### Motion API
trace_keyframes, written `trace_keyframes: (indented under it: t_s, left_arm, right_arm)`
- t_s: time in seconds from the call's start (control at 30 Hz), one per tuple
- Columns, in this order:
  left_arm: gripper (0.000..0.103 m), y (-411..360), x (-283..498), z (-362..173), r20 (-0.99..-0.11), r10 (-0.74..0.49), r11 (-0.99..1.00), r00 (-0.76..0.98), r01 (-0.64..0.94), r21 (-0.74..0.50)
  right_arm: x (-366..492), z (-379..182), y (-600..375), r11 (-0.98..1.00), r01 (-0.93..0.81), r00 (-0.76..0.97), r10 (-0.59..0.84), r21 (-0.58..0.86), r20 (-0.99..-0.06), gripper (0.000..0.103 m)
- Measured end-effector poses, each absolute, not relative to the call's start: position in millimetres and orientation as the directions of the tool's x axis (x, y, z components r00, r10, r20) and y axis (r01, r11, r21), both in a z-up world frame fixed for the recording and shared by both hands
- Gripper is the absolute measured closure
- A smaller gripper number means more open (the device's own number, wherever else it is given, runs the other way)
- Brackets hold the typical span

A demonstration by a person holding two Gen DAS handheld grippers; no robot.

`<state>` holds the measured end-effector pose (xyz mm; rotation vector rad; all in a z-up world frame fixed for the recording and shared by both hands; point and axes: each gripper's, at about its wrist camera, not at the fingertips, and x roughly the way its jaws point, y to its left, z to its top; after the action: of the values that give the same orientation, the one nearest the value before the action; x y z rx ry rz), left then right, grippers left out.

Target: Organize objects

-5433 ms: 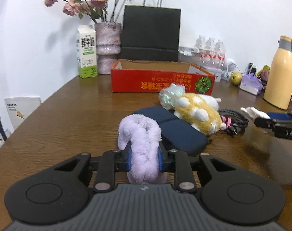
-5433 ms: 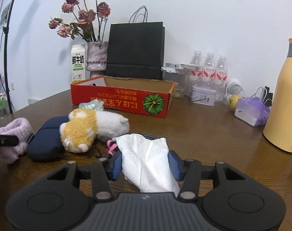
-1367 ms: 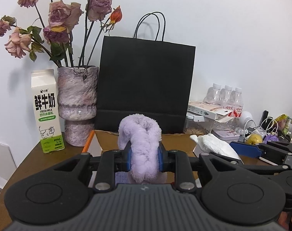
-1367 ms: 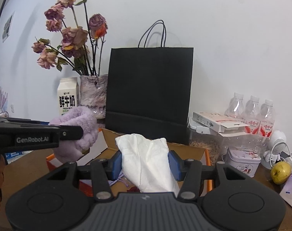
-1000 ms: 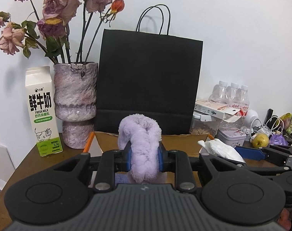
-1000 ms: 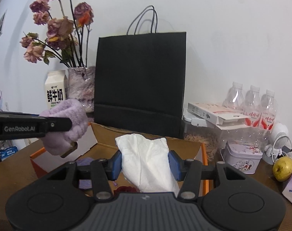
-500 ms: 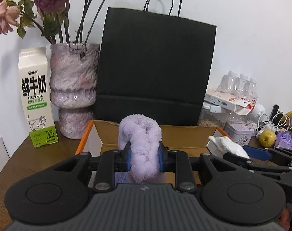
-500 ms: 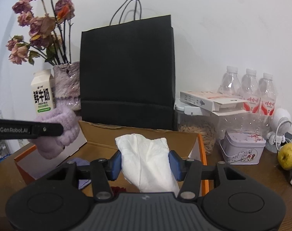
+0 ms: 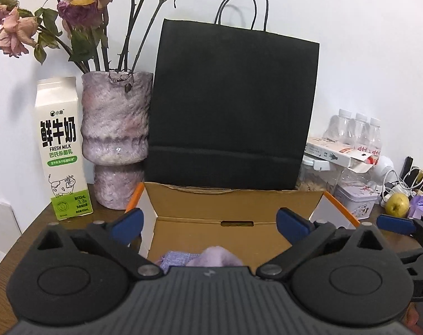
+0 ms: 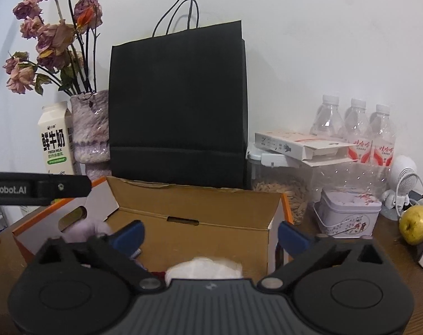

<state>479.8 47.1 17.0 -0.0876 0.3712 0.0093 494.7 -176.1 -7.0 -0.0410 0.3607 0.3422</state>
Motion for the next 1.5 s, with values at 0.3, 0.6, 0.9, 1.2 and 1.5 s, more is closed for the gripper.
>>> trace_keyframes:
  t_s: [0.3, 0.6, 0.9, 1.2, 1.5]
  left_arm:
    - [0.000, 48.3, 478.8, 17.1, -0.363, 0.001, 0.996, 0.932, -0.035, -0.087]
    - [0.000, 45.8, 471.2, 21.0, -0.355, 0.006, 0.997, 0.935, -0.034, -0.071]
    - [0.000, 45.4, 450.1, 31.1, -0.314, 0.033, 0.996, 0.949, -0.057, -0.067]
    - [0.000, 45.3, 419.6, 32.9, -0.317, 0.039, 0.995, 0.948, -0.067, -0.080]
    - [0.000, 43.8, 383.3, 28.4, -0.337, 0.036, 0.993, 0.941, -0.071, -0.091]
  right_arm:
    - [494.0, -7.2, -174.6, 0.940, -0.341, 0.872, 0.322, 0.014, -0.367, 0.000]
    - [490.5, -4.5, -175.0, 0.945, -0.327, 0.874, 0.306, 0.008, -0.378, 0.000]
    - [479.1, 4.8, -176.7, 0.943, -0.332, 0.866, 0.315, 0.024, -0.389, 0.000]
    - [455.7, 11.9, -177.6, 0.936, -0.351, 0.862, 0.325, 0.003, -0.389, 0.000]
    - [422.5, 16.5, -189.0, 0.930, -0.366, 0.864, 0.335, -0.012, -0.377, 0.000]
